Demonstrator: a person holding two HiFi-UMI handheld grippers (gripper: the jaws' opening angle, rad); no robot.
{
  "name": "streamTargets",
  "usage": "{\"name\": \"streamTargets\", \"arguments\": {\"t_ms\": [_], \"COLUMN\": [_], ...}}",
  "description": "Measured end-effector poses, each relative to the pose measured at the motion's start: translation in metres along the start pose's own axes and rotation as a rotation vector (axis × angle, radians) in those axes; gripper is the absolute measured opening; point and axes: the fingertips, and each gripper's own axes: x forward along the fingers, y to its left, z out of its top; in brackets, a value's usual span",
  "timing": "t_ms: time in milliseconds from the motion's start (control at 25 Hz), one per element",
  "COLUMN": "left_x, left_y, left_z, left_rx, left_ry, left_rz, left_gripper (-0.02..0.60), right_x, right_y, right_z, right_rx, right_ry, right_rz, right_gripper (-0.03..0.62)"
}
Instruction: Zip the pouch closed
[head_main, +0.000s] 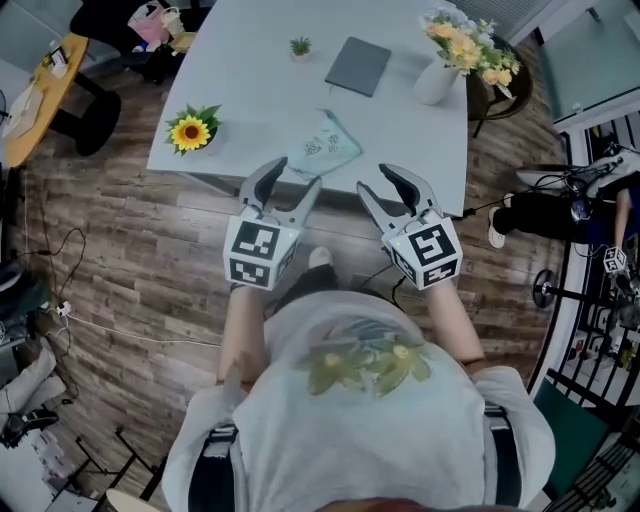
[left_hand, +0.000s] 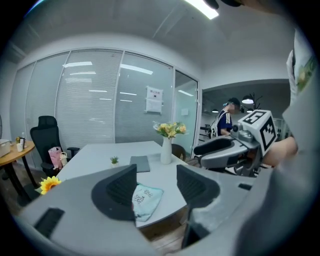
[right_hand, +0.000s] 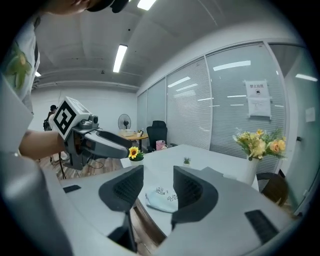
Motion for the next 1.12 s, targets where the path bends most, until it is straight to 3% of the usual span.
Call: {"name": "streamTargets", "arguments": {"t_ms": [280,640,1120], "left_x": [0.025,0.062,0.132], "left_y": [0.037,0.048,0.088], "left_z": [-0.011,-0.023,-0.022], "left_rx": [0.015,0.048,0.106], "left_ry": [0.055,0.111,0.198], "left_rz": [-0.046,-0.106,-0.164], "left_gripper": [0.232,0.232,0.23], "right_x": [0.029,0.052,0.121], "right_y": [-0.011,-0.023,-0.082], "right_z": [-0.003,-0.011,-0.015], "right_rx": [-0.008,-0.012,0.028], "right_ry": [0.044,0.091,0.116], "right_rz": [-0.044,-0.044,-0.012], "right_gripper": [0.183,0.183,0.183]}}
